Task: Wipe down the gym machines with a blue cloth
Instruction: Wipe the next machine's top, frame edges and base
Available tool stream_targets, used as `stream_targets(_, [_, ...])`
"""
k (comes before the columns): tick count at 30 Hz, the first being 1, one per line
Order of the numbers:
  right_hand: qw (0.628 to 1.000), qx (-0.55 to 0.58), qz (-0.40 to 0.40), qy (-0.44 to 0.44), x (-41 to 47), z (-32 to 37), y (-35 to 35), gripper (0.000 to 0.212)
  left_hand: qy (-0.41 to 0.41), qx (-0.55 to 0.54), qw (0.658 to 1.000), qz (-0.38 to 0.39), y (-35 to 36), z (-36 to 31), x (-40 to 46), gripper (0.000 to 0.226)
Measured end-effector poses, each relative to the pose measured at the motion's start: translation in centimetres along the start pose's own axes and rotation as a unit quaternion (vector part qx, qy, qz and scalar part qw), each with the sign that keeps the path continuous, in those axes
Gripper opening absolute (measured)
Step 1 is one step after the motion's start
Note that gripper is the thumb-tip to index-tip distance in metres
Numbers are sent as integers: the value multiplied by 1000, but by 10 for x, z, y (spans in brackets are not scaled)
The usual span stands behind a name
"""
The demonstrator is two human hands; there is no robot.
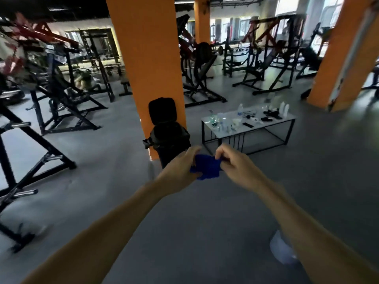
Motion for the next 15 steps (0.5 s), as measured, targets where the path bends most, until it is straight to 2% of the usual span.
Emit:
stream_targets(2, [999,17,3,41,33,-33,-2,21,68,19,997,19,12,17,58,36])
stream_targets(4, [997,24,13,71,66,-63,-2,29,120,34,992,30,23,36,116,17])
stream_targets(6, [997,-12,-17,76,103,-91,-11,34,140,38,989,38,34,54,177,16])
stream_targets(8, [993,-55,-54,87,131,-115,-25,23,167,14,983,74,46,59,223,24])
stream_targets(11, [973,-24,-135,184,165,-171,-53,14,195,-37,968,157,69,61,301,18])
stream_targets(13, [955,-10,-188,228,177,-200,-74,15,209,-84,958,180,85,53,350,10])
stream_targets(15, [937,-29,-224,266,184,-231,-93,21,215,-118,946,213,109,40,392,12])
Point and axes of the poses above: each hand's wrist, its own x-axis towards the middle knuckle, its own y-axis out of the palm, z = x × y, the point moved 8 cm from there along x, towards the middle knuckle, and after that the axes turned 3 degrees about -z, right-handed, at the moved point
